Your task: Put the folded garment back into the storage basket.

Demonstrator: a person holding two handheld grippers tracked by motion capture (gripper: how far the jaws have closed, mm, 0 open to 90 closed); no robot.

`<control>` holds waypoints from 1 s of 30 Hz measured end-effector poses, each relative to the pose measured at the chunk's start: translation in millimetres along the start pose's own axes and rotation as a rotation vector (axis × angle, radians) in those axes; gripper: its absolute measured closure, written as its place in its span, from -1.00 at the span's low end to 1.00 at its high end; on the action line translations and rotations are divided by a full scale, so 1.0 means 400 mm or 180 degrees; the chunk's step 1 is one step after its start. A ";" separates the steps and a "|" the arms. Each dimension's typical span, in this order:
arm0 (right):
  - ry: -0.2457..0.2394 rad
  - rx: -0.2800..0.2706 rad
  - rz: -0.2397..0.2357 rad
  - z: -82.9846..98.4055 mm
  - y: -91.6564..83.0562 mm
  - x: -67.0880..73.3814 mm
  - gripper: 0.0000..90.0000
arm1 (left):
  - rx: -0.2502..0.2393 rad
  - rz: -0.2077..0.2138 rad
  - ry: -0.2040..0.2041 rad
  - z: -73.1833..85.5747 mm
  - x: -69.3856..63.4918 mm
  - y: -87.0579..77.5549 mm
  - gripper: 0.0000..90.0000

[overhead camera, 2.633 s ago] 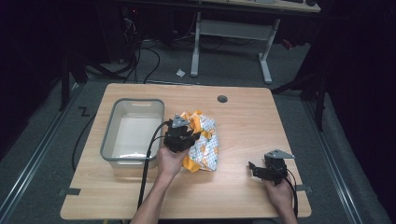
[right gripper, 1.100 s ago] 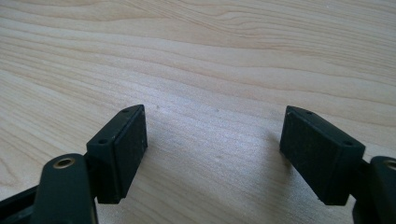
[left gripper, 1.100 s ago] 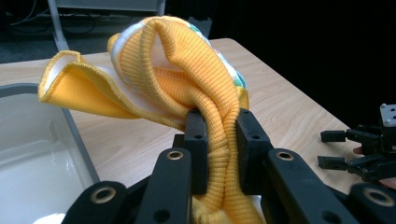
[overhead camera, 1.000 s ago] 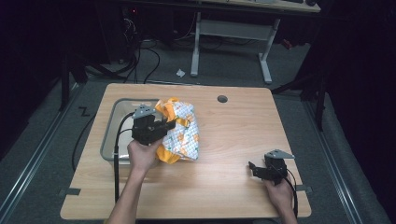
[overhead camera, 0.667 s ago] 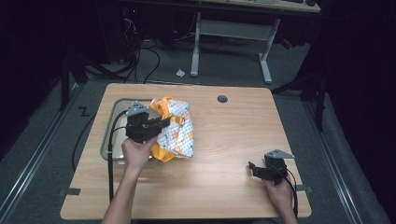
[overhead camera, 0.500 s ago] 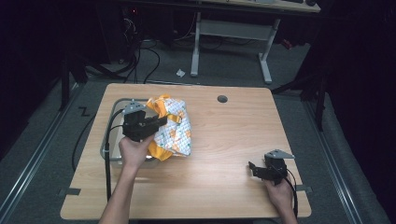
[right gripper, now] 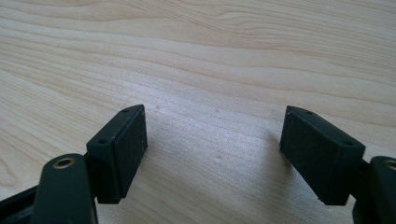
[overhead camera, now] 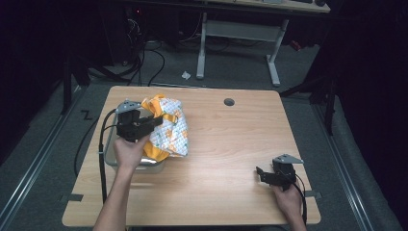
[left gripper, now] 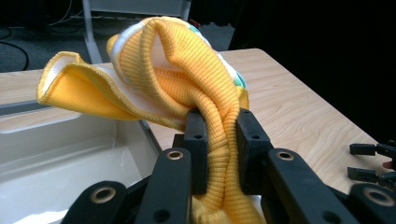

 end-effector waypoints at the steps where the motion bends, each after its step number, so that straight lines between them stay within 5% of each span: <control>1: 0.0000 0.0000 0.0000 0.000 0.000 0.000 -0.48 | 0.0001 -0.0007 -0.0010 0.000 0.003 -0.002 0.72; 30: 0.0002 0.0000 -0.0001 0.000 0.000 0.000 -0.48 | 0.0225 -0.0182 -0.0206 0.033 0.103 -0.015 0.72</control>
Point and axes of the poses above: each handheld gripper's, and its own axes: y roughly forward along the jaws, z roughly out of its underside, x roughly to its left, the point moved 5 cm from there along y, roughly forward along the jaws, and after that the axes turned 7 degrees about y, right-handed, at the moved point
